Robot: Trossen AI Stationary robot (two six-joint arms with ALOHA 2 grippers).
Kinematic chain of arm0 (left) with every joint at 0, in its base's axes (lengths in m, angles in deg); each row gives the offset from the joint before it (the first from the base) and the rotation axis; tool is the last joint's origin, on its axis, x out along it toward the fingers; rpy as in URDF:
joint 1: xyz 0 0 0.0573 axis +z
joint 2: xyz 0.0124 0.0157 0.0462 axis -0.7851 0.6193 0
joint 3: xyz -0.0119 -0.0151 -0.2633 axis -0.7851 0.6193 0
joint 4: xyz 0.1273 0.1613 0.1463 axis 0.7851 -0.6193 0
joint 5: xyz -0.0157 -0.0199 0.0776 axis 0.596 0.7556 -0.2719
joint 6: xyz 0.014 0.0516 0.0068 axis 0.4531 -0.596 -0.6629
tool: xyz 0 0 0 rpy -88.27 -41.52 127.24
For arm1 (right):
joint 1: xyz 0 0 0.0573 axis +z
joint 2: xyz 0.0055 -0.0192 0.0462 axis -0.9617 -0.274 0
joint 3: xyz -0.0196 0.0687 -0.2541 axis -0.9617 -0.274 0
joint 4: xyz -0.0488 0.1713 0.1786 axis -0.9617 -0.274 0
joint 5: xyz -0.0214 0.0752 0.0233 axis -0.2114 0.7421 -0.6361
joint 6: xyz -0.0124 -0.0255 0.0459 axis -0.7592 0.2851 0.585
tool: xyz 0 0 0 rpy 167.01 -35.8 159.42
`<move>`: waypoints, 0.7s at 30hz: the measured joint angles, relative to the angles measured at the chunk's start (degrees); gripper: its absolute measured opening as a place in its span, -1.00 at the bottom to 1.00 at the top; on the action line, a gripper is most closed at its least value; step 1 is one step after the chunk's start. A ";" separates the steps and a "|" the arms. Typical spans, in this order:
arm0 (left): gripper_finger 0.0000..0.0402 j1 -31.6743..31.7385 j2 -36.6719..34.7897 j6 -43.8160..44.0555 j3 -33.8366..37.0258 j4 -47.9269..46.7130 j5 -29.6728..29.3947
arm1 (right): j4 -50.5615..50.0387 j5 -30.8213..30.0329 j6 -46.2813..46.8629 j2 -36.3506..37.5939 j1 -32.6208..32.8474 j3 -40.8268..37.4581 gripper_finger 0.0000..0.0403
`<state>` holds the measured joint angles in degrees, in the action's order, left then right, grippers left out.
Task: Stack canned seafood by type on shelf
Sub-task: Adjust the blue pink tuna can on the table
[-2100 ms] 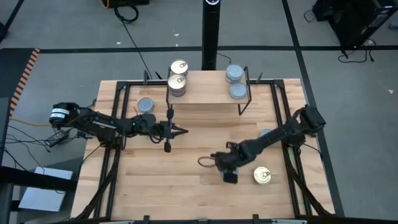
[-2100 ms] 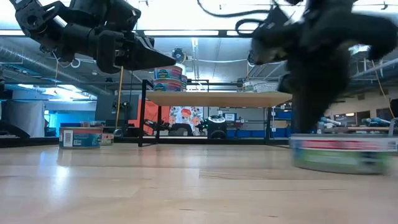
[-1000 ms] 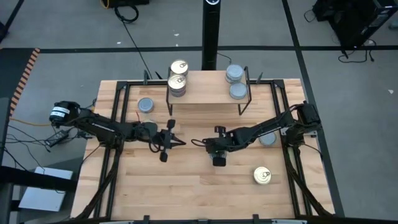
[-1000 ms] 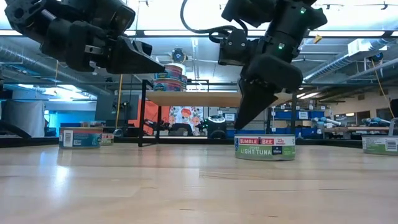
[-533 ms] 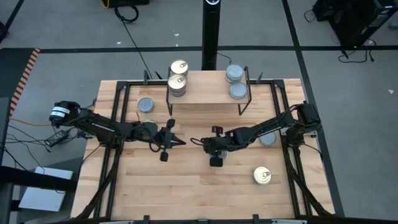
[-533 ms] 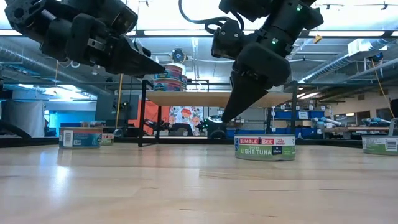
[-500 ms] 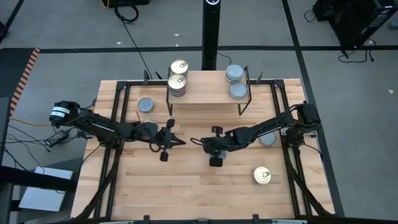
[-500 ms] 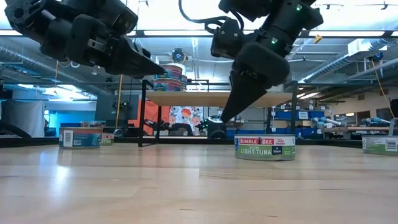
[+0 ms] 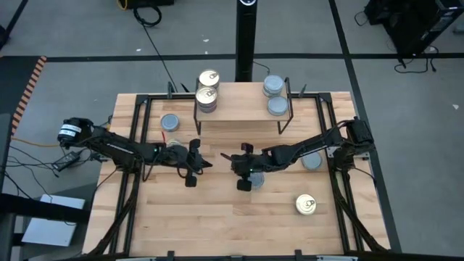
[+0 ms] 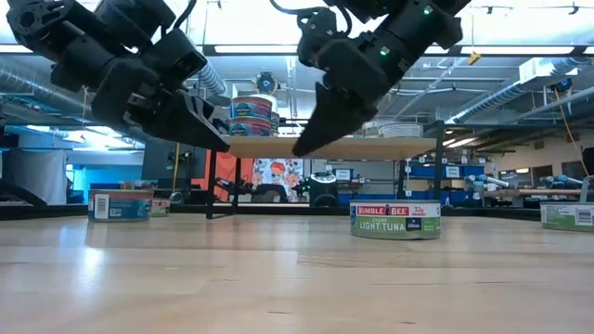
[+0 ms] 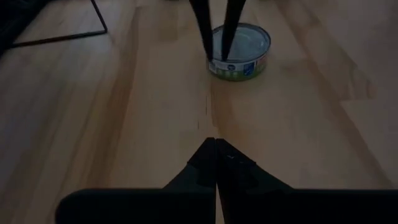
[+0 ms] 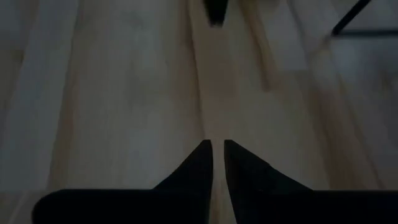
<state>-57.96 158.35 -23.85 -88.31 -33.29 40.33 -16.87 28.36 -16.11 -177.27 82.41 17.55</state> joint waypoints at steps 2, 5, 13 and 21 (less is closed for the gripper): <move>-0.98 -0.76 0.00 0.00 0.00 0.76 -0.02 | 0.21 -0.05 -1.33 0.00 -0.20 0.05 -0.79; -0.98 -2.49 0.00 -0.11 0.00 1.24 -0.91 | 1.26 -0.09 -4.78 0.00 -0.19 -1.36 -0.93; -0.98 -5.56 0.00 -3.69 0.00 14.44 -6.80 | 29.99 7.78 -4.67 0.00 -0.48 -12.88 -0.97; -0.98 -4.31 0.02 -6.28 0.00 26.69 -7.01 | 37.24 7.98 -4.92 0.00 -0.81 -14.97 -0.97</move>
<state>-62.27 158.37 -30.13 -88.31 -6.60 33.31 20.38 36.34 -21.04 -177.27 81.60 2.58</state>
